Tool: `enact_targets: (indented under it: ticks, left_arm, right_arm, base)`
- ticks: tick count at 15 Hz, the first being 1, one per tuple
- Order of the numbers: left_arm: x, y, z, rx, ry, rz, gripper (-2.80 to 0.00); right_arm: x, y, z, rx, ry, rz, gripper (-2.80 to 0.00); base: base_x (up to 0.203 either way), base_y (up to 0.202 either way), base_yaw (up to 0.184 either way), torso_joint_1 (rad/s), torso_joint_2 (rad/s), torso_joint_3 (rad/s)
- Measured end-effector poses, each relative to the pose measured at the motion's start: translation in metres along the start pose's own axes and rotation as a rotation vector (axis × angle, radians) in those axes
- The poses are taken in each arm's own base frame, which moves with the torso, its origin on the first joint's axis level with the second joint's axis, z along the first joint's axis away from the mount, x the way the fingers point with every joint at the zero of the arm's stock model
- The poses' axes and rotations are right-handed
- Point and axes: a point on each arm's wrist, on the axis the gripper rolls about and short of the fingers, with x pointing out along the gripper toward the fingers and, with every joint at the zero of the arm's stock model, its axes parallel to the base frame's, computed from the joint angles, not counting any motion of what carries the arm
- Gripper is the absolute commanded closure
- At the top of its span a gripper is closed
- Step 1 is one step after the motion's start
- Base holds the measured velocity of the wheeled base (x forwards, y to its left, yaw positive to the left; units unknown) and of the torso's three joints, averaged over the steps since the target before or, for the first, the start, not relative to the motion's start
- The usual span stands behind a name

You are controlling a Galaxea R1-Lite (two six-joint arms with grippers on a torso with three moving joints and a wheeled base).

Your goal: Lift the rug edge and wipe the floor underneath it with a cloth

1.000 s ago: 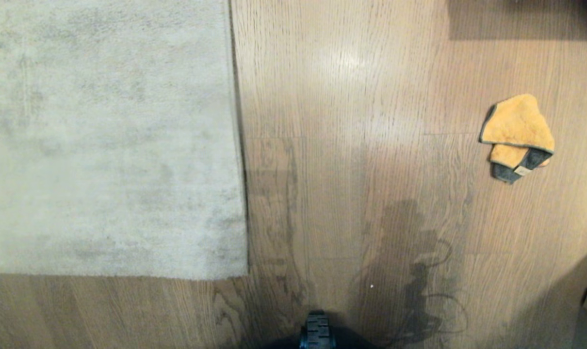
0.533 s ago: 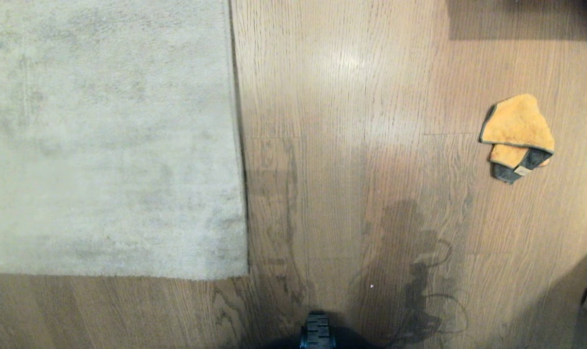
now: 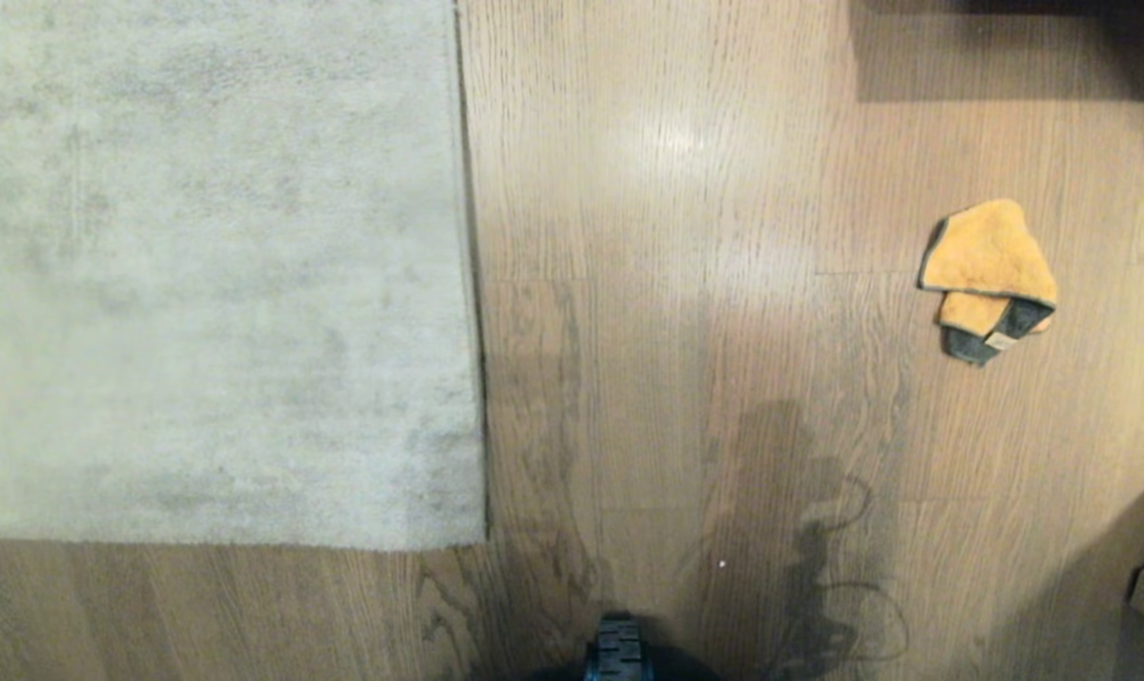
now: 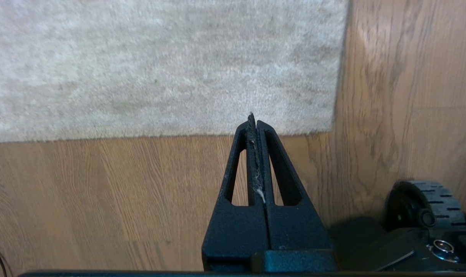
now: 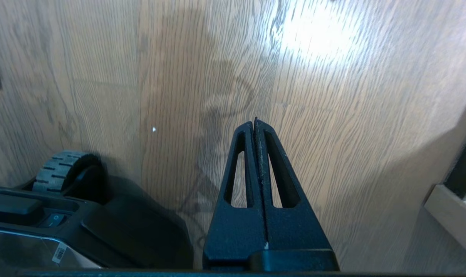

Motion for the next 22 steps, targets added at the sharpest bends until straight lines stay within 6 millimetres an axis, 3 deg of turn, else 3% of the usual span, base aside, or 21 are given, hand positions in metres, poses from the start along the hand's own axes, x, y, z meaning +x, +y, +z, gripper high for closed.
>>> enact_targets:
  ticks: [22]
  left_arm:
    - [0.0, 0.0, 0.0, -0.001, -0.001, 0.0, 0.0]
  right_arm:
    - [0.0, 0.0, -0.0001, 0.0, 0.001, 0.0, 0.0]
  base:
    - [0.0, 0.0, 0.0, 0.002, 0.0, 0.202]
